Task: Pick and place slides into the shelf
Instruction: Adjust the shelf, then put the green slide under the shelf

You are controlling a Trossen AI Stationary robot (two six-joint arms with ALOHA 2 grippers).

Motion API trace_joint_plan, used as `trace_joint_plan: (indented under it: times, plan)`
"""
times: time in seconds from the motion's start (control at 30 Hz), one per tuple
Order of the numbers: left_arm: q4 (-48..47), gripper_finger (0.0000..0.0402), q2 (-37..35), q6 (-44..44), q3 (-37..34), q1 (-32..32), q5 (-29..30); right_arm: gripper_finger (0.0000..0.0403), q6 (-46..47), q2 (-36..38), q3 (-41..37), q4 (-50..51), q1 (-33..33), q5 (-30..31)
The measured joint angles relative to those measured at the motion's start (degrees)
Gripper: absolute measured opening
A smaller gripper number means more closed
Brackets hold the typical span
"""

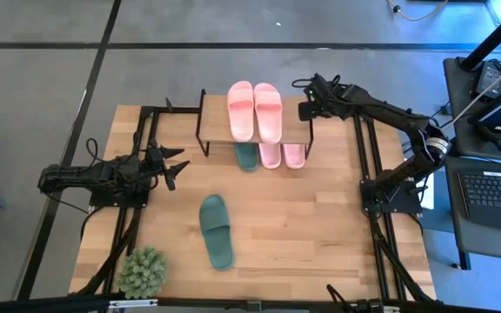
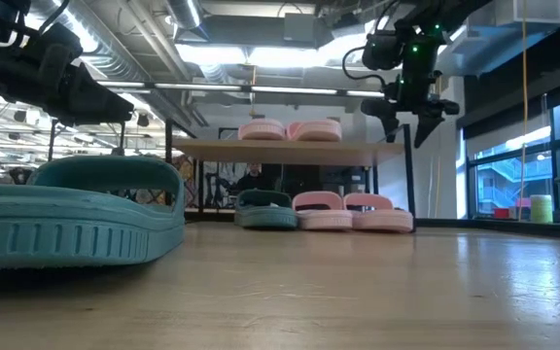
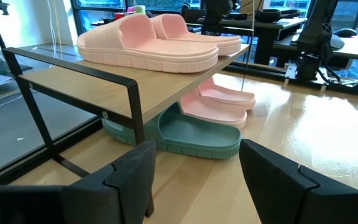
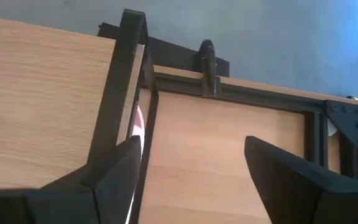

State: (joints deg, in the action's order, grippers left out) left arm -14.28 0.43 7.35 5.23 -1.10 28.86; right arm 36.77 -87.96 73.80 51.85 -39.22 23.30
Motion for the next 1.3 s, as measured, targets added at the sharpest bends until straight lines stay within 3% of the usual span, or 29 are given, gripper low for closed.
trace_joint_plan:
  times: [0.33, 0.53, 0.77, 0.9, 1.3]
  plan:
    - [0.00, 0.0224, 0.00, 0.00, 0.00, 0.02, 0.00, 0.0288, 0.20, 0.83, 0.08, 0.26, 0.04, 1.29]
    - [0.00, 0.0224, 0.00, -0.01, 0.00, 0.01, 0.00, 0.0288, 0.09, 5.48, 3.19, 0.69, 0.07, 6.02]
    - [0.00, 0.0224, -0.02, 0.00, 0.00, 0.02, 0.00, 0.0288, -3.11, 13.74, 5.22, 0.60, 1.95, 6.70]
    - [0.00, 0.0224, 0.00, 0.00, 0.00, 0.01, 0.00, 0.0288, -10.13, 17.61, 5.22, -0.43, 7.43, 6.65]
    - [0.04, 0.0225, -0.02, 0.00, 0.00, 0.02, 0.00, 0.0288, -19.92, 19.43, 4.38, -8.43, 35.64, 6.49]
